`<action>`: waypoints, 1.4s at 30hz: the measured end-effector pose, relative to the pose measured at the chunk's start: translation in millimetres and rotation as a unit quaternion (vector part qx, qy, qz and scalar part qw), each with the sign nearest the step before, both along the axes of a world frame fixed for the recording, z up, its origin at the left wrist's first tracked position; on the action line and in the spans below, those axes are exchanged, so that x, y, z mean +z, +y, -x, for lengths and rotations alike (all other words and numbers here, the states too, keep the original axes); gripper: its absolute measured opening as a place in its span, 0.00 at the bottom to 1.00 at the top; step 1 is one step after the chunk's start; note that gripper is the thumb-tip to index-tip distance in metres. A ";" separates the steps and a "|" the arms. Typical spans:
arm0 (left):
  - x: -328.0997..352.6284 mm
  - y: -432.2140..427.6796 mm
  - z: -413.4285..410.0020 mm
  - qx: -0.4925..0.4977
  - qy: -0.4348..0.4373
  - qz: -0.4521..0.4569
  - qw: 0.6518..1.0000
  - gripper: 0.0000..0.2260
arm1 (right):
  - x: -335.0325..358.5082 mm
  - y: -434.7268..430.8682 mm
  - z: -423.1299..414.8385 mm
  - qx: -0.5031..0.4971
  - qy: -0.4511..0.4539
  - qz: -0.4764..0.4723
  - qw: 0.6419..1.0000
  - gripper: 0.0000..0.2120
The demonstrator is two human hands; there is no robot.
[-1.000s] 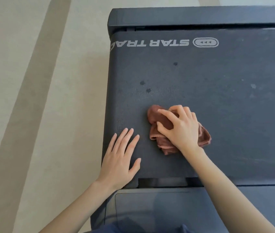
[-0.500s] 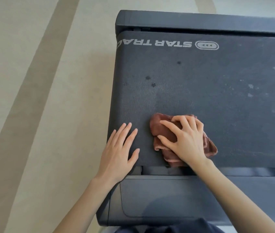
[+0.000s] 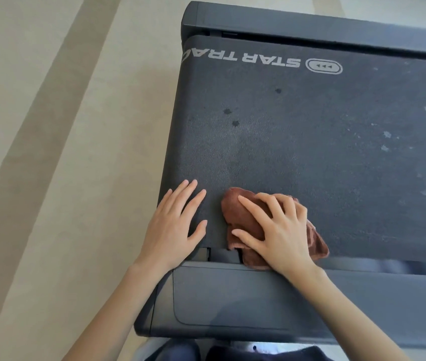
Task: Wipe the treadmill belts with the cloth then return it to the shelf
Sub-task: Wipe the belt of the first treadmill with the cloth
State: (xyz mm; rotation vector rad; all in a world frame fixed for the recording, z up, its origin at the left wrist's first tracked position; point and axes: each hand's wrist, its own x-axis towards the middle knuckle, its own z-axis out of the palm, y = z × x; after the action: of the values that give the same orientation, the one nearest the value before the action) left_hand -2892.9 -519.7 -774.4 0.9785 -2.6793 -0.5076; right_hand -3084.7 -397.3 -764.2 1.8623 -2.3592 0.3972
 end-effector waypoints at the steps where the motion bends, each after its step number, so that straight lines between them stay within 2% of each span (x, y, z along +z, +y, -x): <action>1: -0.1 0.1 0.2 0.000 0.002 -0.001 1.000 0.24 | -0.9 -7.8 3.4 -0.004 0.005 0.008 1.000 0.24; 4: 1.3 0.5 1.2 0.000 -0.001 -0.006 1.000 0.24 | -0.6 -38.1 16.6 -0.003 0.002 0.020 1.000 0.22; 9: 3.2 1.4 0.4 0.004 -0.002 -0.012 1.000 0.23 | 1.1 -69.9 26.1 -0.029 0.005 0.020 0.999 0.23; 13: 4.7 1.6 -0.9 0.000 0.000 -0.017 1.000 0.22 | 3.5 -58.4 20.8 -0.008 -0.005 0.040 0.999 0.17; 17: 4.5 14.8 -15.8 0.004 -0.026 -0.009 1.000 0.21 | 2.8 -29.6 -6.7 -0.066 -0.081 0.055 0.993 0.14; 21: 7.2 39.9 -35.9 0.021 -0.030 -0.018 0.999 0.22 | -4.3 -16.7 -20.4 -0.080 -0.083 0.111 0.987 0.12; 31: 11.1 35.3 -27.4 0.030 -0.015 -0.030 0.999 0.24 | 7.5 -78.6 -0.7 -0.077 -0.081 0.074 0.991 0.13; 37: 12.5 44.4 -48.9 0.079 -0.007 -0.040 0.996 0.21 | 2.8 -25.5 -22.1 -0.032 -0.067 0.078 0.994 0.21; 42: 10.5 52.2 -58.7 0.131 0.018 -0.075 0.988 0.21 | -4.4 -31.8 -30.8 -0.056 -0.066 0.115 0.990 0.14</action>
State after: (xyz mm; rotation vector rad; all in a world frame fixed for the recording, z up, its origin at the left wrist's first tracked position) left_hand -2834.3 -467.6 -763.9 1.3258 -2.4579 -0.6679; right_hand -3053.9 -429.1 -768.6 1.6408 -2.3666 0.7660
